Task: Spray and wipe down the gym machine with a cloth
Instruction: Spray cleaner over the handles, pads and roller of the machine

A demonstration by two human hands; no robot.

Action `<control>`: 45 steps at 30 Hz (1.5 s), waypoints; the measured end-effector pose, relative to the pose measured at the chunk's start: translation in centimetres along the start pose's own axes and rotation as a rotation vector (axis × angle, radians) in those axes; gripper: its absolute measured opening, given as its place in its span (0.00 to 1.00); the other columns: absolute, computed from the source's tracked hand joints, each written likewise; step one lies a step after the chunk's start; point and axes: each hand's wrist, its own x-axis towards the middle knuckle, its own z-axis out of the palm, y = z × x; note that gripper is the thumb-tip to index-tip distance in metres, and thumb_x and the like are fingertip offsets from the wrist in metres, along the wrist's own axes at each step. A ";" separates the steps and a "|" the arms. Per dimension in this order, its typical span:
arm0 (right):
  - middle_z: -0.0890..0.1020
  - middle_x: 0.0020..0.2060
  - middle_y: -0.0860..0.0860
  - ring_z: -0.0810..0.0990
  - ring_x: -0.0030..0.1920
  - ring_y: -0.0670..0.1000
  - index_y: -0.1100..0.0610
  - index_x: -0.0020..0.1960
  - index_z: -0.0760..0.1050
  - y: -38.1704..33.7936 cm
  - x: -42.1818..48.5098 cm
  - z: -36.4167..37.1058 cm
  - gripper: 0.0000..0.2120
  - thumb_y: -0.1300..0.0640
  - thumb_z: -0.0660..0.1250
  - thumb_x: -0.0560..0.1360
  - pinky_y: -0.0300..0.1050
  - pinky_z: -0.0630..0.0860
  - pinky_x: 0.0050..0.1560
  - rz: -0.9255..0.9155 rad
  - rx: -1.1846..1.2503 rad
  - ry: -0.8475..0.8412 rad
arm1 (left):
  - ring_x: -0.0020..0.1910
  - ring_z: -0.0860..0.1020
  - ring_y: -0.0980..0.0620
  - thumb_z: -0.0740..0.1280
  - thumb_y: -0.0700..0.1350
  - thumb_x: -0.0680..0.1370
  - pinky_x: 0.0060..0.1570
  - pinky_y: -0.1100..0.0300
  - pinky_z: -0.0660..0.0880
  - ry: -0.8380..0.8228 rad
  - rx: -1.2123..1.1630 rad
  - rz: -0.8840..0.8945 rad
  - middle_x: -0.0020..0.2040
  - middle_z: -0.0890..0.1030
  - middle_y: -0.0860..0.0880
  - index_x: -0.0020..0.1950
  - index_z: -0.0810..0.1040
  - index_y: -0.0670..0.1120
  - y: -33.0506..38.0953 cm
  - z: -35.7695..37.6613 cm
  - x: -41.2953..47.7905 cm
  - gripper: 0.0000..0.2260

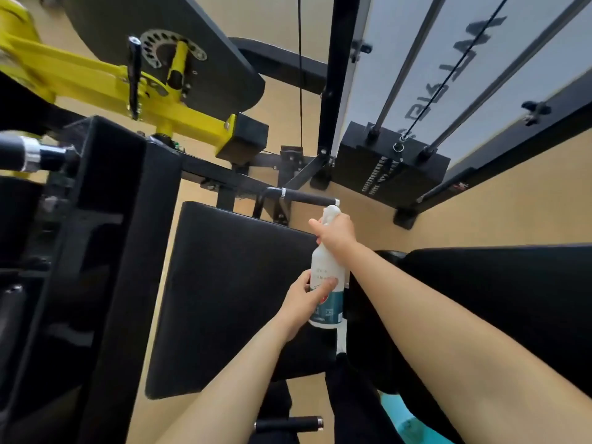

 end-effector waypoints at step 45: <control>0.80 0.50 0.53 0.82 0.49 0.53 0.54 0.54 0.74 10.3 -20.7 0.0 0.11 0.59 0.72 0.74 0.53 0.83 0.49 -0.106 0.126 0.092 | 0.55 0.85 0.53 0.74 0.51 0.78 0.60 0.52 0.80 -0.288 0.097 0.043 0.56 0.86 0.53 0.64 0.80 0.57 -10.8 -1.6 -14.3 0.15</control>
